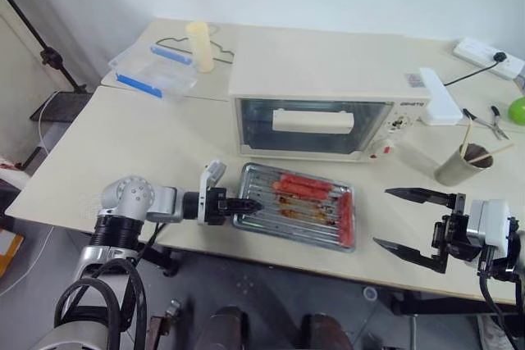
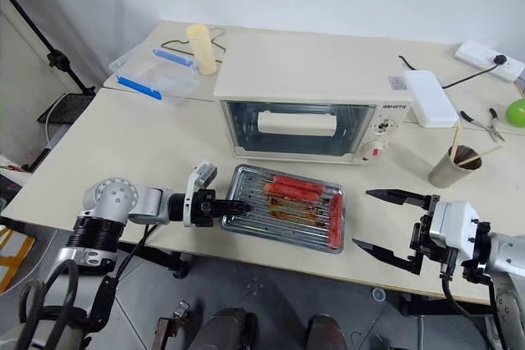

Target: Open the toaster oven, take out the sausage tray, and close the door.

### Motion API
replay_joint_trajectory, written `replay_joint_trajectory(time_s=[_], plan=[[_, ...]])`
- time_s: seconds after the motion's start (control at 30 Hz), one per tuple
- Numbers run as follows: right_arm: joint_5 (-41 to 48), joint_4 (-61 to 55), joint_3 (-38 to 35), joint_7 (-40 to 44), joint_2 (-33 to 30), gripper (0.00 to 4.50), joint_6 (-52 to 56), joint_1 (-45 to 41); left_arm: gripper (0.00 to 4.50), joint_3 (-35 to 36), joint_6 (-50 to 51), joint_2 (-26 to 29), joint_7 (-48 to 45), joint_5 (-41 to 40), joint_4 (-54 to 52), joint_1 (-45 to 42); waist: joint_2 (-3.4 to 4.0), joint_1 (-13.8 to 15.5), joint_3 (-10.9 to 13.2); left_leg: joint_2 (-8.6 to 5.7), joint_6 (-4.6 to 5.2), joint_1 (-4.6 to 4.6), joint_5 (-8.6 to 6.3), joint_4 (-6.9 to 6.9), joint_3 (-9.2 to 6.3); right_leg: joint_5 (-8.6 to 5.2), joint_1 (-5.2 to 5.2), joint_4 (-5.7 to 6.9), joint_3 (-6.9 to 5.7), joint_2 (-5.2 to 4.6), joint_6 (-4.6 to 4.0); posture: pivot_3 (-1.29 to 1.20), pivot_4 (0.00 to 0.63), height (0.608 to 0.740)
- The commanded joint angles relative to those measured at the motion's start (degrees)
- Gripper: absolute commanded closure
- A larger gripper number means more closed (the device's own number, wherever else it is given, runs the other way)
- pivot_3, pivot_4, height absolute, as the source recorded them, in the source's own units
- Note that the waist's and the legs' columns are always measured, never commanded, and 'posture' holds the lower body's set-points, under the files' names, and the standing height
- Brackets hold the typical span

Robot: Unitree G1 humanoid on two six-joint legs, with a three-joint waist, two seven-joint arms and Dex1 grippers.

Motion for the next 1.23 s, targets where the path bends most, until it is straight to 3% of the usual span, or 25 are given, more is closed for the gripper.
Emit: replay_joint_trajectory(time_s=[0.03, 0.2, 0.37, 0.4, 0.57, 0.77, 1.0, 1.13, 1.23], plan=[[0.8, -1.4, -0.5, -0.4, -1.1, 0.00, 0.2, -1.3, 3.08, 0.0, 2.1, -3.2, 2.2, 2.6, -1.0, 2.2, 0.00, 0.0, 0.0, -0.01, 0.00, -0.03, 0.00, 0.00, -0.01, 0.04, 0.01, -0.06, -0.02, 0.00, 0.07, 0.00, 0.150, 0.740], [0.6, -0.6, 0.3, 0.0, -1.1, 0.00, 0.5, -2.5, 1.60, 4.1, 2.8, -3.4, 2.8, 3.2, -6.3, 4.4, -0.04, -0.3, 0.0, 0.05, -0.02, -0.18, -0.01, -0.09, -0.15, 0.10, -0.01, -0.10, -0.33, 0.06, 0.18, 0.00, 0.150, 0.740], [0.5, -0.4, 0.7, 0.2, -1.1, 0.00, 0.9, -3.1, 0.26, 6.3, -0.6, 1.2, -0.7, 3.2, -15.3, 9.4, -0.10, -1.3, 0.1, 0.16, -0.08, -0.23, -0.01, -0.14, -0.23, 0.10, 0.01, -0.13, -0.73, 0.16, 0.19, 0.00, 0.150, 0.740], [0.5, -0.3, 0.7, 0.2, -1.2, 0.00, 1.2, -3.2, 0.02, 5.3, -2.7, 4.1, -3.3, 4.0, -18.4, 11.0, -0.13, -1.7, 0.1, 0.16, -0.11, -0.23, 0.01, -0.14, -0.23, 0.10, 0.01, -0.13, -0.76, 0.19, 0.19, 0.00, 0.150, 0.740], [0.5, 0.6, 0.7, 0.2, -1.6, 0.00, 2.1, -3.1, 0.02, 2.7, -24.1, 15.6, -18.2, 11.7, -29.0, 20.8, -0.26, -3.7, 0.2, 0.25, -0.47, 0.03, 0.26, -0.77, -0.15, 0.07, -0.04, -0.45, -0.85, 0.32, 0.04, 0.00, 0.150, 0.740], [0.8, 2.4, -0.9, 1.5, -2.1, 0.00, 1.7, -1.9, 0.02, 11.2, -50.4, 19.3, -30.1, 19.3, -28.9, 29.4, -0.33, -3.3, 0.3, 0.49, -0.49, -0.13, 0.27, -0.88, -0.25, 0.01, -0.13, -0.58, -1.06, 0.23, -0.10, 0.00, 0.150, 0.740], [2.9, 2.6, -3.3, 2.2, -1.5, 0.00, 2.7, 0.7, 0.02, 18.5, -94.6, 20.8, -35.4, 37.0, -19.9, 33.7, -0.33, -2.6, 0.3, 0.34, -0.33, -0.28, 0.16, -0.95, -0.28, 0.04, -0.12, -0.62, -1.61, -0.04, -0.06, 0.00, 0.150, 0.740], [2.7, 2.7, -4.5, 3.0, -1.0, 0.00, 1.6, 3.1, 0.02, 18.7, -100.6, 24.3, -40.1, 36.9, -15.4, 32.1, -0.35, -2.0, 0.3, 0.37, -0.31, -0.28, 0.15, -0.95, -0.18, 0.05, -0.13, -0.57, -1.84, -0.04, -0.04, 0.00, 0.150, 0.740], [2.5, 2.7, -4.7, 3.1, -0.6, 0.00, 0.7, 4.1, 0.02, 18.6, -99.4, 25.4, -40.7, 35.5, -13.3, 30.3, -0.37, -2.0, 0.3, 0.42, -0.29, -0.27, 0.16, -0.92, -0.19, 0.05, -0.12, -0.47, -1.96, -0.08, -0.04, 0.00, 0.150, 0.740]])
